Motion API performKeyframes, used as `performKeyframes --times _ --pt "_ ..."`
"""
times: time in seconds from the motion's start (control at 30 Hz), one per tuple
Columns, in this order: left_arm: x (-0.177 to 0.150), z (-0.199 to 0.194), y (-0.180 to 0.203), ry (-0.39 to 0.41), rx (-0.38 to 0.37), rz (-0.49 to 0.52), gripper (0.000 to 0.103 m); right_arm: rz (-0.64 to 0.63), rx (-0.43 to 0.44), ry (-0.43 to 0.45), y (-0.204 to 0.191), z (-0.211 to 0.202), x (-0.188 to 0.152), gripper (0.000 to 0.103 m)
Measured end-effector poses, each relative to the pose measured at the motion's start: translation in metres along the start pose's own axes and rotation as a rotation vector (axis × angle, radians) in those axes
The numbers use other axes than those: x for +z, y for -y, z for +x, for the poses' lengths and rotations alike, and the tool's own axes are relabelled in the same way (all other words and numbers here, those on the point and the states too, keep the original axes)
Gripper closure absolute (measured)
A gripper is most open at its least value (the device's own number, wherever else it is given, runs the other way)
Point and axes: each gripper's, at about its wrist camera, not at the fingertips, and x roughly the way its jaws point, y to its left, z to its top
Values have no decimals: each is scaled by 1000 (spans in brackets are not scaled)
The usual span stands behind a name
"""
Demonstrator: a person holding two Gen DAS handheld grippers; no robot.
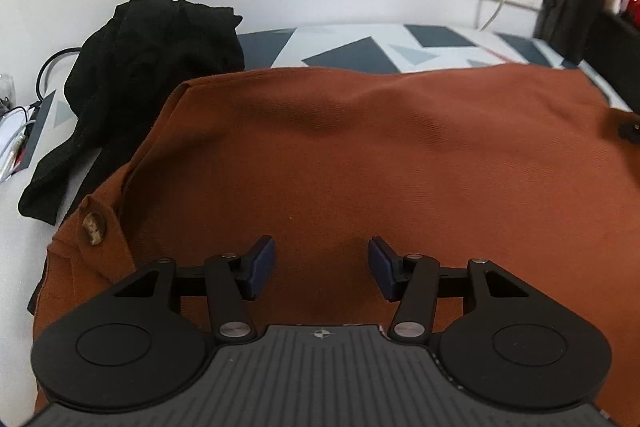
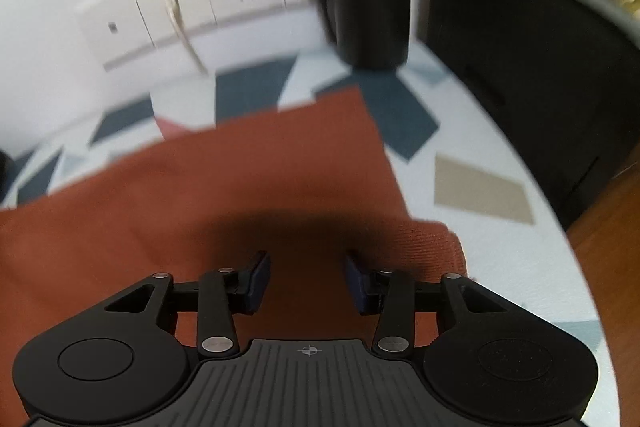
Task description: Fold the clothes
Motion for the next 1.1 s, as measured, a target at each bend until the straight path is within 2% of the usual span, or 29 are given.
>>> performKeyframes --times 0.1,0.13,0.2,0.27,0.3,0.37,0.63,0.77,0.83,0.97,1.03,1.1 --pt "3 4 6 0 28 10 49 -2 35 -11 5 2 0 64" --pt "4 6 8 1 36 11 45 -2 47 -13 6 2 0 64" --pt "5 10 11 9 61 24 29 4 64 -14 10 3 3 64" --pt "5 16 6 14 91 4 0 3 77 -11 12 6 6 62" --pt "4 20 2 13 96 -19 0 -2 82 -11 13 6 6 60" --pt "2 21 -5 31 61 -43 0 -11 93 -11 13 7 6 57" --pt "-5 16 -4 87 74 -61 0 13 124 -21 14 10 10 47" --pt "-2 19 -3 94 72 -61 0 31 118 -56 11 10 16 48" --pt "1 22 -3 93 69 -61 0 45 141 -65 8 6 23 51" --pt "6 26 -4 95 65 -65 0 31 160 36 3 -11 50 49" --pt "8 27 -4 89 67 -73 0 39 135 66 7 -6 67 46" --pt "10 27 -3 80 71 -82 0 17 95 61 6 9 72 46"
